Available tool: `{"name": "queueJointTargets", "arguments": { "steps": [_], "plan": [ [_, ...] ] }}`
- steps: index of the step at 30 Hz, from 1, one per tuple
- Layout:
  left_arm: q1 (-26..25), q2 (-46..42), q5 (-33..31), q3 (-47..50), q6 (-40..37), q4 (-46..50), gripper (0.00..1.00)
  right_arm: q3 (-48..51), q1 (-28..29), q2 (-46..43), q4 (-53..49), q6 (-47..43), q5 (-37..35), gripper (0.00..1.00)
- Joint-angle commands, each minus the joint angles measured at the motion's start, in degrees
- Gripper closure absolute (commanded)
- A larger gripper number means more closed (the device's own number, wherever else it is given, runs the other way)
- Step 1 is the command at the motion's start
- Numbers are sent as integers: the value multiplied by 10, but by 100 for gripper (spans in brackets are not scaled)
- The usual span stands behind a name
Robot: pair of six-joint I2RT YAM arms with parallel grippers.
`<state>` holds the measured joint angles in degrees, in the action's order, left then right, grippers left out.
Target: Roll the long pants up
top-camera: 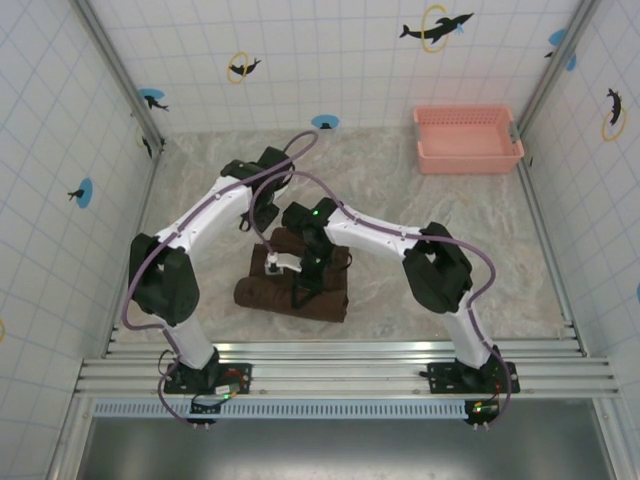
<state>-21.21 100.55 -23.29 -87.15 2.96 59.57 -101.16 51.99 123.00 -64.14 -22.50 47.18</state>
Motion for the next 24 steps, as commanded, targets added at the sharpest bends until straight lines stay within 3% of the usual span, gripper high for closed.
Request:
{"name": "queueJointTargets", "arguments": {
  "steps": [1, 6, 10, 16, 18, 24],
  "plan": [
    [0, -10, -3, 20, -9, 13, 33, -39, -34, 43, -49, 31, 140, 92],
    [0, -21, 25, 33, 0, 12, 35, -81, -76, 119, -42, 45, 169, 92],
    [-1, -45, 60, 50, 10, 11, 37, -72, -94, 144, 13, 73, 149, 91],
    [-7, -89, 80, 74, 32, 26, 51, -83, -120, 178, 82, 132, 122, 88],
    [-14, -104, 95, 94, 34, 27, 60, -79, -128, 189, 115, 150, 110, 88],
    [-50, -133, 132, 118, 72, 44, 100, -57, -133, 210, 206, 209, 97, 88]
  ]
}}
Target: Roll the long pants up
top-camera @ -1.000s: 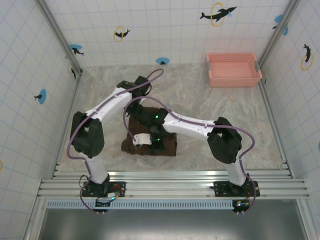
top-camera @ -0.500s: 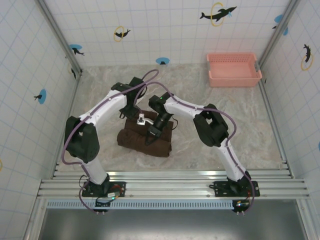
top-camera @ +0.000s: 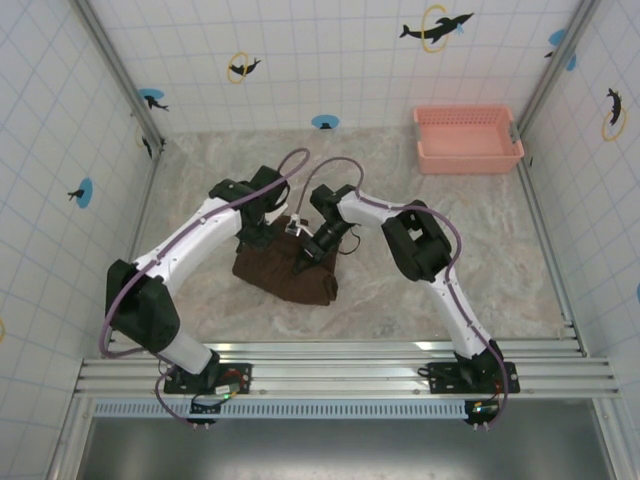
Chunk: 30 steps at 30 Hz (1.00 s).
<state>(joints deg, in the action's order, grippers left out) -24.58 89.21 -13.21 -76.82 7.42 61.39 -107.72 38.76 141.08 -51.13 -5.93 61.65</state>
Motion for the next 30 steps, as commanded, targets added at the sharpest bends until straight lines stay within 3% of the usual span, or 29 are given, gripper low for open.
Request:
{"name": "queueJointTargets", "arguments": {
  "steps": [1, 4, 10, 13, 18, 22, 25, 27, 30],
  "plan": [
    [-22, -24, 36, 23, 32, 21, 100, 11, -1, 30, 84, 49, -48, 88],
    [-24, -18, 37, 51, 47, -5, 100, 18, 0, 34, 109, 65, -51, 87],
    [-23, 82, 13, 43, 65, -26, 100, 19, 1, 34, 121, 80, -53, 86],
    [-15, 145, -18, 7, 57, -29, 100, 24, 2, 26, 122, 82, -51, 86],
    [27, 247, -5, -100, 28, -12, 100, 74, 1, -8, 143, 86, -76, 81],
    [50, 283, 30, -120, 9, -19, 100, 152, -9, -70, 197, 98, -163, 69],
    [57, 290, 36, -122, 2, -18, 100, 290, -19, -196, 348, 110, -285, 48],
    [60, 289, 46, -118, -18, -22, 100, 373, -20, -285, 426, 101, -343, 42],
    [63, 298, 53, -121, -23, -25, 100, 385, 1, -370, 374, 28, -453, 32]
  ]
}}
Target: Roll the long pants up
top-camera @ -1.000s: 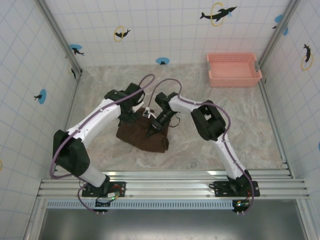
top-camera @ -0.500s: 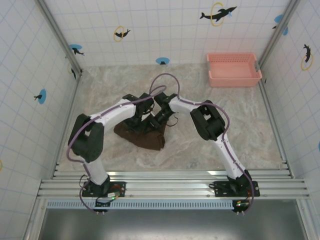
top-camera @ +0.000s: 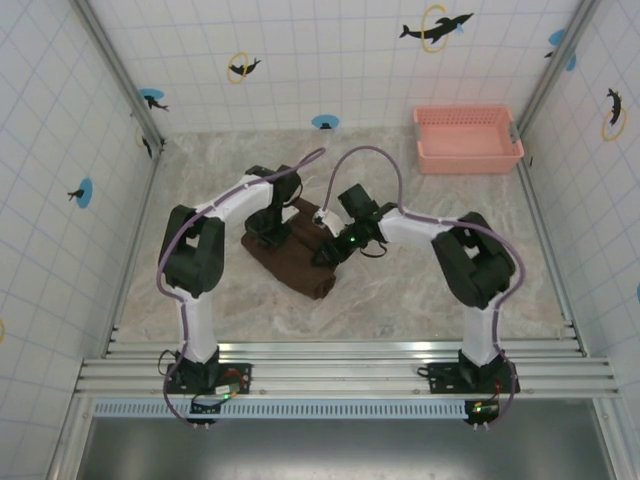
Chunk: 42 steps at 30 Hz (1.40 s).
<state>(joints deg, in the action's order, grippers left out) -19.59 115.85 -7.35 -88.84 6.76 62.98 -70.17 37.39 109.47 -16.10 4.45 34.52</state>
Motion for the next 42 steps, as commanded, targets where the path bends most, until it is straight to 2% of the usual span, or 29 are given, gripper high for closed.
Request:
{"name": "queueJointTargets", "arguments": {
  "steps": [1, 3, 5, 8, 9, 12, 15, 20, 25, 30, 33, 37, 42],
  "plan": [
    [14, 38, -2, -6, -18, -41, 100, -15, 26, -61, -26, -108, -213, 32],
    [14, 51, 7, -18, -19, -38, 100, -51, 55, -64, -109, -157, -255, 2],
    [14, 69, 15, -38, -22, -30, 100, -46, 103, -85, -125, -190, -311, 3],
    [15, 84, 17, -61, -28, -20, 100, -10, 183, -118, -94, -203, -439, 3],
    [15, 87, 17, -66, -31, -18, 100, -18, 199, -113, -101, -186, -489, 3],
    [16, 95, 17, -80, -37, -10, 100, -48, 249, -84, -134, -179, -571, 3],
    [18, 102, 20, -88, -42, -4, 100, -43, 304, -73, -95, -173, -629, 3],
    [22, 106, 23, -91, -49, 1, 100, -120, 371, 1, -125, -137, -691, 3],
    [23, 105, 25, -91, -53, 3, 100, -191, 393, 85, -159, -99, -706, 3],
    [25, 107, 24, -92, -60, 7, 100, -173, 392, 120, -118, -109, -752, 3],
    [25, 113, 13, -95, -65, 11, 100, -173, 387, 144, -119, -102, -835, 3],
    [26, 116, 12, -91, -66, 8, 100, -175, 362, 165, -133, -84, -814, 3],
    [27, 116, 6, -91, -68, 10, 100, -168, 342, 190, -133, -68, -831, 3]
  ]
}}
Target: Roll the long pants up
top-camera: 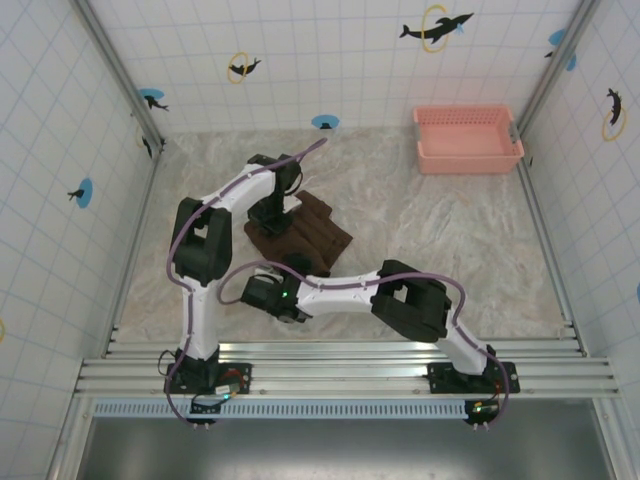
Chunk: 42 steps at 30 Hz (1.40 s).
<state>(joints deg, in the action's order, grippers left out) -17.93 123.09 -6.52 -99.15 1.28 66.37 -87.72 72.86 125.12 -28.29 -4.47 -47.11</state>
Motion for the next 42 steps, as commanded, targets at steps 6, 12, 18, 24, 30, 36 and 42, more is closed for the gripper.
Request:
{"name": "queueJointTargets", "arguments": {
  "steps": [6, 12, 18, 24, 30, 36, 42],
  "plan": [
    [12, 37, -5, 21, -17, -27, 100, 10, -42, 53, 1, -4, 23, 2],
    [15, 40, -8, 23, -26, -25, 100, 25, -67, 45, 14, -113, 184, 36],
    [18, 35, -8, 21, -22, -21, 100, 12, -101, 37, -47, -171, 395, 68],
    [40, -26, 12, 15, 8, -24, 54, 17, -117, -16, -80, -158, 552, 71],
    [54, -111, -27, -18, 24, -15, 14, 9, -151, -70, -81, -94, 754, 72],
    [55, -161, -58, -22, 34, -17, 17, 108, -216, -117, 157, 100, 919, 73],
    [55, -174, -50, 10, 30, -21, 18, 158, -270, -108, 347, 307, 975, 70]
  ]
}}
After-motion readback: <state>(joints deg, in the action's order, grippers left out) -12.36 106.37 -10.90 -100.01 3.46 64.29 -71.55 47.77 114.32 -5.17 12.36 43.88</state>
